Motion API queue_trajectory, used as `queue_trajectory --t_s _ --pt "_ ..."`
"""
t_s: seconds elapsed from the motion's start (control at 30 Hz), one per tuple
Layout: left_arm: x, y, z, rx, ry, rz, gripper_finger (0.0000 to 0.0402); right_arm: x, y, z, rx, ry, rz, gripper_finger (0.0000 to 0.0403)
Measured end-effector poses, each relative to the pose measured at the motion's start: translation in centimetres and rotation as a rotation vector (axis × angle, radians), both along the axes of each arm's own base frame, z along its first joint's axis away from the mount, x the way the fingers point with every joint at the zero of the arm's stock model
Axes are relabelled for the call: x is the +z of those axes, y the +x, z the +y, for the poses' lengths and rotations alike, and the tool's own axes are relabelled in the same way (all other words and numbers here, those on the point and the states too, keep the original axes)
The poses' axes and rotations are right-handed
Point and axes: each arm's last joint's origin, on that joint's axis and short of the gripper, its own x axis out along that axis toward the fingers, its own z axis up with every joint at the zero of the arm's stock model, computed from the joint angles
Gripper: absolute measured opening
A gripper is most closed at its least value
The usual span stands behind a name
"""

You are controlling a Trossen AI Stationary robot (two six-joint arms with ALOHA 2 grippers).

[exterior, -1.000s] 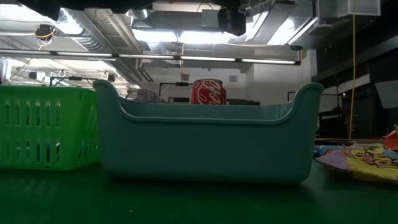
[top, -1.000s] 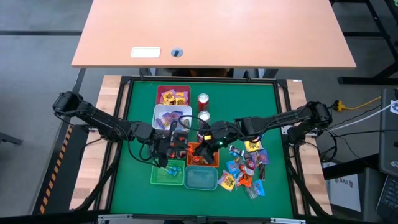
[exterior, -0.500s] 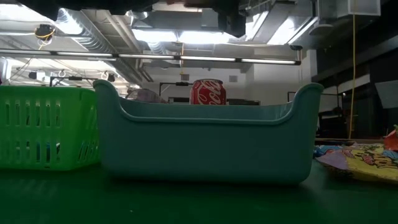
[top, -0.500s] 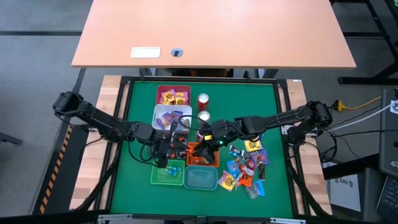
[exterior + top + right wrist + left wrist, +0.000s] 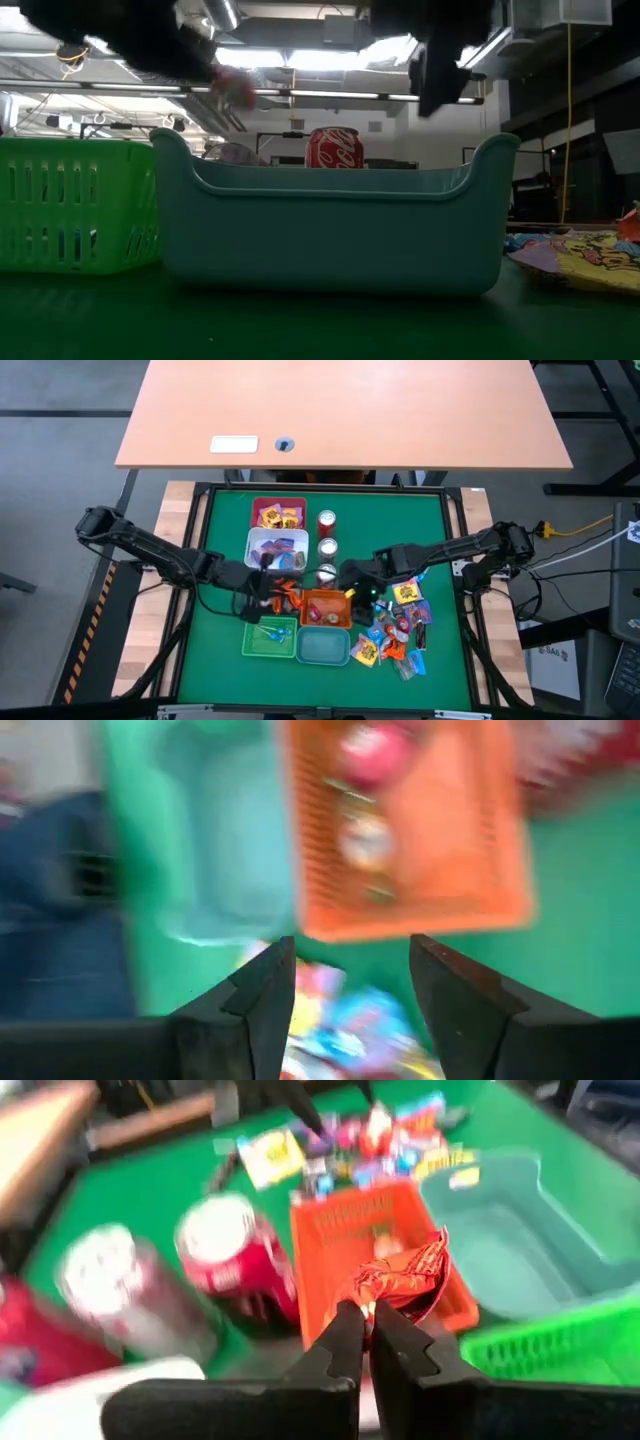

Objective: Sort candy
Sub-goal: Put the orange chocolate into the black bin

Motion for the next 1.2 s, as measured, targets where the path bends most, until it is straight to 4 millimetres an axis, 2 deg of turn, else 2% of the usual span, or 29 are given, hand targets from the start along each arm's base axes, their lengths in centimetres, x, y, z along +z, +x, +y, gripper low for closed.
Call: queue_trajectory --t_s 0.17,0.3,0.5,0.7,0.93,1.2 --pt "-1.3 -0.8 0.2 0.053 -0.036 0.161 0.0000 -0.6 -1.1 -0.9 -0.059 -0.247 0.099 0.0194" --pt "-1.8 -1.2 0.3 0.075 -0.044 0.226 0.0000 -0.8 -1.7 -1.2 -0.076 -0.335 0.156 0.0194" --pt "-2.3 -1.7 0.6 0.165 -0.049 0.275 0.0002 -3.1 -2.9 -1.4 -0.035 -0.366 0.246 0.0193" --pt "-2.5 -2.0 0.9 0.296 -0.109 0.296 0.0048 -5.7 -4.3 -1.6 -0.019 -0.382 0.330 0.0193" --pt "-2.5 -1.9 0.9 0.317 -0.143 0.286 0.0099 -7.4 -4.8 -1.7 -0.013 -0.364 0.335 0.0193" --pt "-2.4 -1.9 0.9 0.317 -0.145 0.283 0.0107 -9.5 -5.8 -1.6 0.006 -0.289 0.351 0.0193"
